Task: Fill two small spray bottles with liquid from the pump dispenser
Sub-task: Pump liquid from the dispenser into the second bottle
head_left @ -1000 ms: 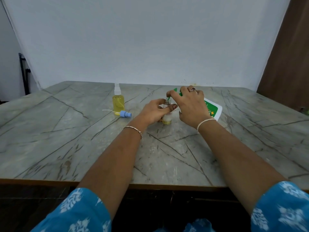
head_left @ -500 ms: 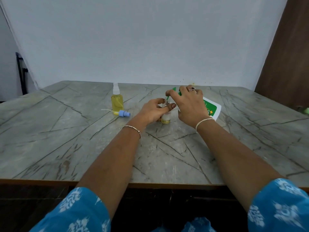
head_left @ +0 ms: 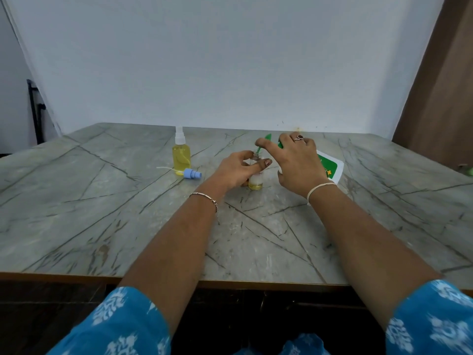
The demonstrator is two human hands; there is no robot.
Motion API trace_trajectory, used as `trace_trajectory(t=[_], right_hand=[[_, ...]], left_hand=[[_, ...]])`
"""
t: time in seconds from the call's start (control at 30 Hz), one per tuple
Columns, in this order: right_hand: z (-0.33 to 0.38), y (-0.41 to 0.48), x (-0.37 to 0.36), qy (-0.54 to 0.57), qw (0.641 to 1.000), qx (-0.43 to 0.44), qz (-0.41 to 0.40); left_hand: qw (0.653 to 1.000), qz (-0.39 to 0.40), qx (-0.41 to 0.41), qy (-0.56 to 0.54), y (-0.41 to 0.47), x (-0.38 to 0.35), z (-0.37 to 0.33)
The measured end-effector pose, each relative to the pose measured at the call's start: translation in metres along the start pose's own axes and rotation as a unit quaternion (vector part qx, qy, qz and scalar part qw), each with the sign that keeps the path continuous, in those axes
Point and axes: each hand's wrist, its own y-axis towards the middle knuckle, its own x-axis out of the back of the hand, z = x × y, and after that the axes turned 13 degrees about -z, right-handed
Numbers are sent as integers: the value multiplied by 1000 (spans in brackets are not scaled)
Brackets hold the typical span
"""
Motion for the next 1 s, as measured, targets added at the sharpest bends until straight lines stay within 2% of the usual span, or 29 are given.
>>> trace_trajectory(t=[0.27, 0.53, 1.0], right_hand=[[5, 7, -1, 30, 999, -17, -8], [1, 0, 0, -9, 1000, -2, -3], [8, 7, -1, 4, 1000, -18, -16]], left_hand=[[1000, 5, 1, -9, -2, 0, -1], [1000, 3, -3, -2, 0, 0, 1], [1000, 7, -6, -1, 3, -2, 1]])
